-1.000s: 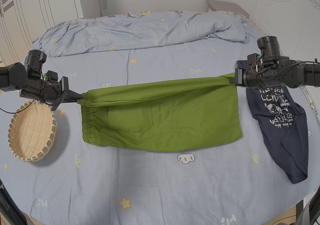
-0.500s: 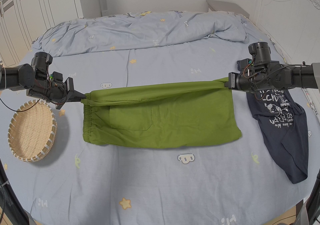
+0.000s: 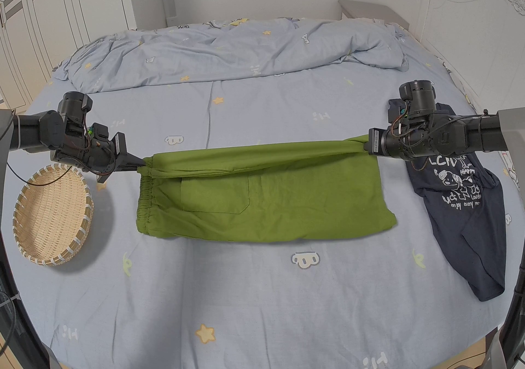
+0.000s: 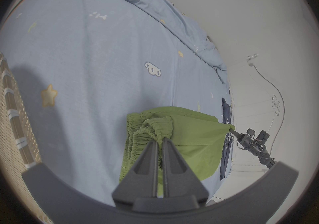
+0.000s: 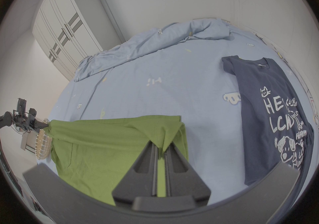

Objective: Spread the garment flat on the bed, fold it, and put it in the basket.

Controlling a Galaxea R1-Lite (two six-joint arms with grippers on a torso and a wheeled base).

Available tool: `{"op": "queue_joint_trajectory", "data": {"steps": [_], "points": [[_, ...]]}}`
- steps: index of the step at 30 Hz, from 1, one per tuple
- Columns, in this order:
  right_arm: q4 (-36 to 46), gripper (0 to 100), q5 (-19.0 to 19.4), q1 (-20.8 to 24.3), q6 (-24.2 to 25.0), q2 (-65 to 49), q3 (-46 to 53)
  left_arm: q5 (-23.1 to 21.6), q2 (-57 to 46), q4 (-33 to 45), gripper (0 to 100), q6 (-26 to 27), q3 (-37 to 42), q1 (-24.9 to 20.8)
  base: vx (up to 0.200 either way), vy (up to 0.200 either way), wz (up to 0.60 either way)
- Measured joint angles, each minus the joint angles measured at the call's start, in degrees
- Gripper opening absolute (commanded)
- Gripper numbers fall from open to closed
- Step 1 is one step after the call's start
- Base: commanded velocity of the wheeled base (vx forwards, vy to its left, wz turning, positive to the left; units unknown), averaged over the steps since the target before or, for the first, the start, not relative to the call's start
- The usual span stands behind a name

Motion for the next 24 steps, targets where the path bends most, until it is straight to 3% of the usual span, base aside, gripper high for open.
{"op": "queue_joint_trajectory", "data": {"steps": [24], "points": [[-1.43,0,-0.2,0.17,0.05,3.44,0.11,0.05,3.23,-1.56,0,0.01,-1.4,-0.52,0.0,0.0,0.0]]}}
